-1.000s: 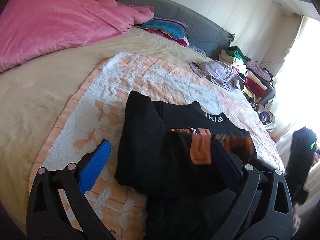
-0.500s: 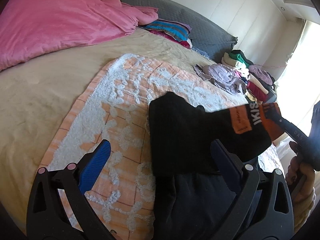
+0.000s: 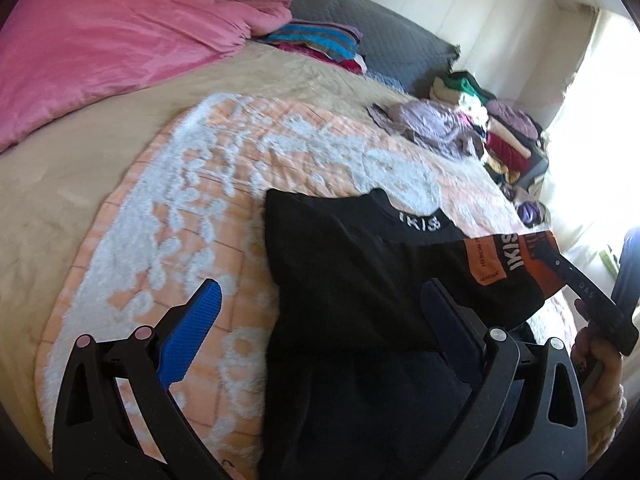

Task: Fold small clothes
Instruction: 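Grasp the folded orange cuff with the right gripper and straighten it, then lay the cuff flat beside the other cuff and open the right gripper, then move both grippers toward the shirt hem, then close the right gripper on the black hem while the left gripper grasps it too, then lift the hem with both grippers and fold it toward the IKISS collar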

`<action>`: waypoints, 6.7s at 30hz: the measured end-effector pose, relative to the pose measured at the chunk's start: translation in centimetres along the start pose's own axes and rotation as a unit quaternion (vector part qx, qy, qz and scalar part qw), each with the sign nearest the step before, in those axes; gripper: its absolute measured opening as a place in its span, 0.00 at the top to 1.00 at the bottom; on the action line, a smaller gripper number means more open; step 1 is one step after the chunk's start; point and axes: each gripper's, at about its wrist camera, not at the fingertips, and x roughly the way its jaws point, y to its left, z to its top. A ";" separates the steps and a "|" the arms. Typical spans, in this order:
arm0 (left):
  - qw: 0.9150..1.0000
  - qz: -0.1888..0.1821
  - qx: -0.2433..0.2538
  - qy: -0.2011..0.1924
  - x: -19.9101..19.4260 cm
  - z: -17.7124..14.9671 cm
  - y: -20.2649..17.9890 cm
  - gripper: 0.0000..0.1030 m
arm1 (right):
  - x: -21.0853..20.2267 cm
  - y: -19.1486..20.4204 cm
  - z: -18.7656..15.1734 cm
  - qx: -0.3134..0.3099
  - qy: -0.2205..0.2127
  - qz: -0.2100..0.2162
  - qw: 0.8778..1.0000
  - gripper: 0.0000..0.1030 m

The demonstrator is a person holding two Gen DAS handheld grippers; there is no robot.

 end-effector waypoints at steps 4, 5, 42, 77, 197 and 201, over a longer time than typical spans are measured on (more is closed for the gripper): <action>1.000 -0.003 0.020 0.016 1.7 0.2 -1.5 0.09 | 0.4 -0.3 -0.7 0.000 0.006 -0.006 1.000 0.92; 1.000 -0.002 0.025 0.019 2.0 0.2 -1.7 0.09 | 0.6 -0.4 -0.9 -0.001 0.008 -0.009 1.000 0.92; 0.990 -0.009 0.081 0.117 9.2 -0.7 -2.7 0.34 | 5.3 2.1 -4.5 -0.037 0.124 0.015 0.991 0.52; 0.995 -0.005 0.083 0.047 2.3 -1.7 -3.2 0.09 | -2.1 0.2 -6.0 -0.011 0.063 -0.026 0.998 0.14; 0.995 -0.071 0.034 0.059 -13.3 -11.6 0.9 0.95 | -21.9 -7.6 -14.2 0.103 -0.015 0.082 0.991 0.93; 0.996 -0.075 0.036 0.045 -13.8 -10.1 0.8 0.96 | -22.4 -7.9 -13.1 0.105 -0.031 0.080 0.991 0.93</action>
